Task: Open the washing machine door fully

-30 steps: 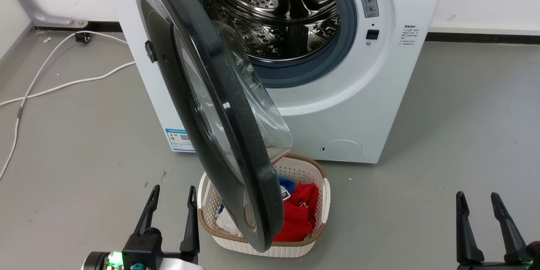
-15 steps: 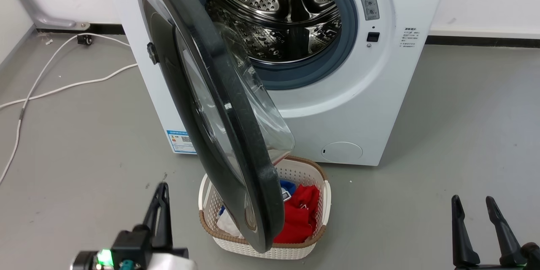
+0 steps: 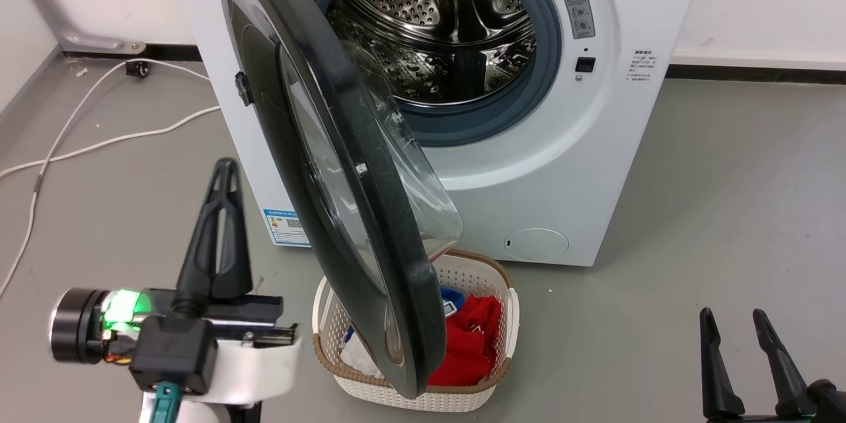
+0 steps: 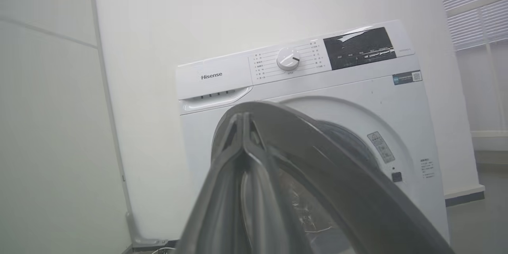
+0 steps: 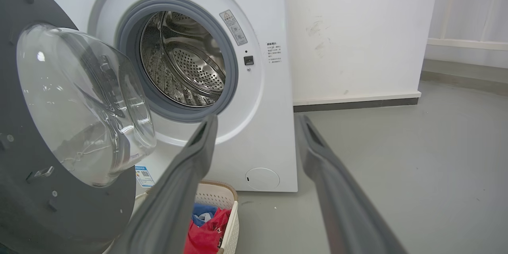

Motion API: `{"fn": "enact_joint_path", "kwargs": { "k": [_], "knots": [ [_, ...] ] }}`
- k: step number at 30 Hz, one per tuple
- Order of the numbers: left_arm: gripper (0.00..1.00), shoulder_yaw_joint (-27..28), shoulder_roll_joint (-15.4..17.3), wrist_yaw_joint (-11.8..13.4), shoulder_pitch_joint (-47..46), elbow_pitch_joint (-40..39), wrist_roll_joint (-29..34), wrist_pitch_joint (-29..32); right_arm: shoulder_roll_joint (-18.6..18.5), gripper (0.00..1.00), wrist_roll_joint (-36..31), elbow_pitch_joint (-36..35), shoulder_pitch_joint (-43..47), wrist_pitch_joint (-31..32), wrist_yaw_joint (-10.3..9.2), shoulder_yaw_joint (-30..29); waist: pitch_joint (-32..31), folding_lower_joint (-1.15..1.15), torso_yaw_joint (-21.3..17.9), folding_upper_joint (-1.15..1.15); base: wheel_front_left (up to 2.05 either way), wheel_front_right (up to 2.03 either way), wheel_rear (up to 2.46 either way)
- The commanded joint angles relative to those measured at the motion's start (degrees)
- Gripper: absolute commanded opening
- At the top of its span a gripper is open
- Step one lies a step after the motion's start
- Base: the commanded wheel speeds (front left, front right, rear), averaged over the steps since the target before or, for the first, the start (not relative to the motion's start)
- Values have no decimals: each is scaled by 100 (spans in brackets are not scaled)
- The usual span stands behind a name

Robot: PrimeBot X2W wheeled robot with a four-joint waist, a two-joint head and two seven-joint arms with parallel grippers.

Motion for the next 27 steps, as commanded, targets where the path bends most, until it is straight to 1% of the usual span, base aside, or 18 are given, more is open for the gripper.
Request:
{"fn": "enact_joint_path", "kwargs": {
  "k": [1, 5, 11, 20, 27],
  "knots": [
    [0, -69, 36, 24, -87, -97, 50, -13, 12, 100, -44, 14, -37, -12, 1, 8, -7, 0, -12, 0, 0, 0, 0],
    [0, -320, 103, 1, -213, -383, 143, -13, 12, 100, -51, 29, -27, -12, 1, 20, -22, 0, -47, 0, 0, 0, 0],
    [0, -943, 156, -204, -358, -576, 279, -13, 12, 100, -54, 53, -34, -12, 0, 32, -17, 0, -78, 0, 0, 0, 0],
    [0, -2022, 21, -551, -446, -408, 324, -13, 11, 100, -49, 86, -53, -12, 1, 50, 15, 0, -122, 0, 0, 0, 0],
    [0, -2760, -45, -773, -301, -157, 289, -13, 11, 100, -54, 102, -56, -12, 0, 36, 51, 0, -162, 0, 0, 0, 0]
  ]
}}
